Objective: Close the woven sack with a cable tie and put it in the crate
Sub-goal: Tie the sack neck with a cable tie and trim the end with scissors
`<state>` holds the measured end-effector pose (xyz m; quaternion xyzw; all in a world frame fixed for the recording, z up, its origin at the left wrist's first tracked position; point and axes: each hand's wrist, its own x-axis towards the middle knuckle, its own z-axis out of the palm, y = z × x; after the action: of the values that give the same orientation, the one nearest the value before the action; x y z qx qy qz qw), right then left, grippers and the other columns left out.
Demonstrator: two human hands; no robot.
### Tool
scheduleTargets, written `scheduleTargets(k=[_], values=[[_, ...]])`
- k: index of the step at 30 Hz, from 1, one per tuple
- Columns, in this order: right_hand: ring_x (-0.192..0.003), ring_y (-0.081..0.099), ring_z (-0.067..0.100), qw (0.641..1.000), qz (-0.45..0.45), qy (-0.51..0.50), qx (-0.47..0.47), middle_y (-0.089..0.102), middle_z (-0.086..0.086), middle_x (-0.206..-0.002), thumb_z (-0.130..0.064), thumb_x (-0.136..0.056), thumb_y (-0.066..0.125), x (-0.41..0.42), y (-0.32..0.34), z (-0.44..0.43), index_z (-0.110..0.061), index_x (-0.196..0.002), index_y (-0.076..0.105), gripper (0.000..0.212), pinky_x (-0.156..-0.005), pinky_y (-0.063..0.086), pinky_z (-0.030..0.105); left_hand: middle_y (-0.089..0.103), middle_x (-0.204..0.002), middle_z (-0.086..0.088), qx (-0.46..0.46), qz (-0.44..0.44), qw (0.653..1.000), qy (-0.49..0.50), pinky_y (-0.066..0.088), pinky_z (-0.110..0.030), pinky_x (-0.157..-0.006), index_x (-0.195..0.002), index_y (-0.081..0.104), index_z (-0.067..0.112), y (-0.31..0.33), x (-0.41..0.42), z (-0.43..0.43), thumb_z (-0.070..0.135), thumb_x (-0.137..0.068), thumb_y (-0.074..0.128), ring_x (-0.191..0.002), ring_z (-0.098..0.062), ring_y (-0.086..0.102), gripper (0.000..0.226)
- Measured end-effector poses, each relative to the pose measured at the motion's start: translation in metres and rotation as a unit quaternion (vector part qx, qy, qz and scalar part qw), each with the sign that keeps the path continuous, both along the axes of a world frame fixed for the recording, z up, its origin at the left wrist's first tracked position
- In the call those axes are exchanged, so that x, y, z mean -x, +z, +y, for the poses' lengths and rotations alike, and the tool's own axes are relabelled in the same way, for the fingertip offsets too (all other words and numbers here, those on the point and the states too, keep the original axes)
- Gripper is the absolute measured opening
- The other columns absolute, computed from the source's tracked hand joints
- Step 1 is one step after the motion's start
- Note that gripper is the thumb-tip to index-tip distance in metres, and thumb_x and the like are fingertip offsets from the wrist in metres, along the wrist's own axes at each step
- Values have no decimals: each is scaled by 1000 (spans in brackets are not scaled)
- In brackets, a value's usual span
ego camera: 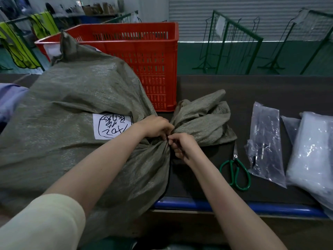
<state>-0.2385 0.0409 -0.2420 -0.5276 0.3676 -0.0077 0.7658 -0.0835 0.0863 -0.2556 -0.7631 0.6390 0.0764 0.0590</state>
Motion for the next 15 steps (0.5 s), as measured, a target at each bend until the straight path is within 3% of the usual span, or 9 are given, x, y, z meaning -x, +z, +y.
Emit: scheduleTargets(k=[15], values=[[-21, 29, 2, 998, -24, 12, 50, 40, -7, -26, -11, -87, 51, 20, 12, -3, -10, -52, 48, 35, -26, 20, 13, 63, -109, -2, -20, -58, 996, 64, 31, -40, -91, -99, 59, 22, -12, 1, -8, 21, -87, 51, -112, -25, 52, 14]])
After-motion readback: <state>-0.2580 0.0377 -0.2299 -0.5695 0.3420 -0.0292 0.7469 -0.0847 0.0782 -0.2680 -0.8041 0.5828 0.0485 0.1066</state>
